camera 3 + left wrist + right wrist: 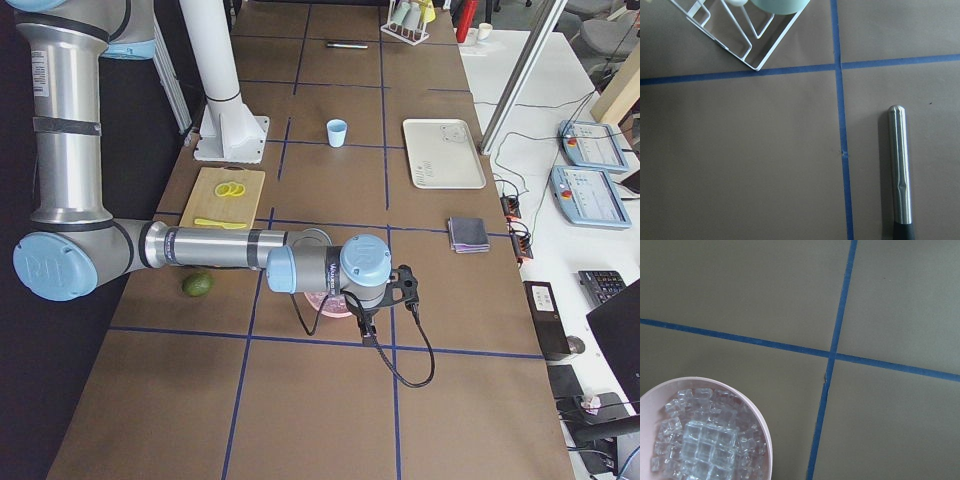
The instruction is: Mash ice and strawberries in cup
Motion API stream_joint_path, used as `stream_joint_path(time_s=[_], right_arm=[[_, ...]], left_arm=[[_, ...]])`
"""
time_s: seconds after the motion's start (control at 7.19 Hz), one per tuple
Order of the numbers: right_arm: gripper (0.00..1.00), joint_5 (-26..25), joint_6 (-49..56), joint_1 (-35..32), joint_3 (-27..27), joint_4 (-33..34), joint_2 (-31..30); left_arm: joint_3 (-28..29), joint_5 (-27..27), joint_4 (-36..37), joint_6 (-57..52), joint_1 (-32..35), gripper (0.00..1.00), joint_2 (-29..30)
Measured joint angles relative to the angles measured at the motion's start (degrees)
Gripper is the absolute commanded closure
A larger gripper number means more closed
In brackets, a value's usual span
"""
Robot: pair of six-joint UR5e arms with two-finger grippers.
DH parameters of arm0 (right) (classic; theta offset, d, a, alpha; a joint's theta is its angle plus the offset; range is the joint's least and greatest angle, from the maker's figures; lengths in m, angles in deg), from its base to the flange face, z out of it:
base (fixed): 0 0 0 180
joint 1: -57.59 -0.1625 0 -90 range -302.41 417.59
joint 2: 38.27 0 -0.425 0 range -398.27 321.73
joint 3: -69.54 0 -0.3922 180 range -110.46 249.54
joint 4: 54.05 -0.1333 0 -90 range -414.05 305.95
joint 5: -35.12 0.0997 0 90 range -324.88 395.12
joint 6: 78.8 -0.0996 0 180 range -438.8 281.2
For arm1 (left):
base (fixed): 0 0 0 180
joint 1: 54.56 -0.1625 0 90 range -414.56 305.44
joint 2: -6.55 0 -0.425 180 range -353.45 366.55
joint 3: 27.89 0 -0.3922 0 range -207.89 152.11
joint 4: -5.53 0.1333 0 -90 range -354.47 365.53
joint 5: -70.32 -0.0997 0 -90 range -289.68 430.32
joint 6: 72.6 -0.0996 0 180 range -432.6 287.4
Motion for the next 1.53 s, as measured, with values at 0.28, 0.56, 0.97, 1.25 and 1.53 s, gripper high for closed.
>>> stream_joint_path(time_s=[0.28,0.56,0.97,1.25,1.53], right_arm=[[0.01,1.3,0.0,0.0,-0.7,0.1,0.0],[0.01,1.8,0.1,-0.1,-0.8,1.7,0.0],[0.01,1.2,0.3,-0.3,-1.1,2.2,-0.6],[0.01,0.2,0.4,-0.3,-1.5,2.1,-0.7],[0.01,-0.9,0.4,-0.3,-2.1,1.8,-0.8]], left_arm=[[0.4,0.8,0.0,0.3,-0.1,0.0,0.0],[0.5,0.9,-0.1,0.3,-0.1,0.0,0.0],[0.6,0.9,-0.2,0.3,-0.1,0.0,0.1],[0.6,0.8,-0.2,0.3,-0.1,0.0,0.2],[0.6,0.8,-0.2,0.3,-0.1,0.0,0.2]])
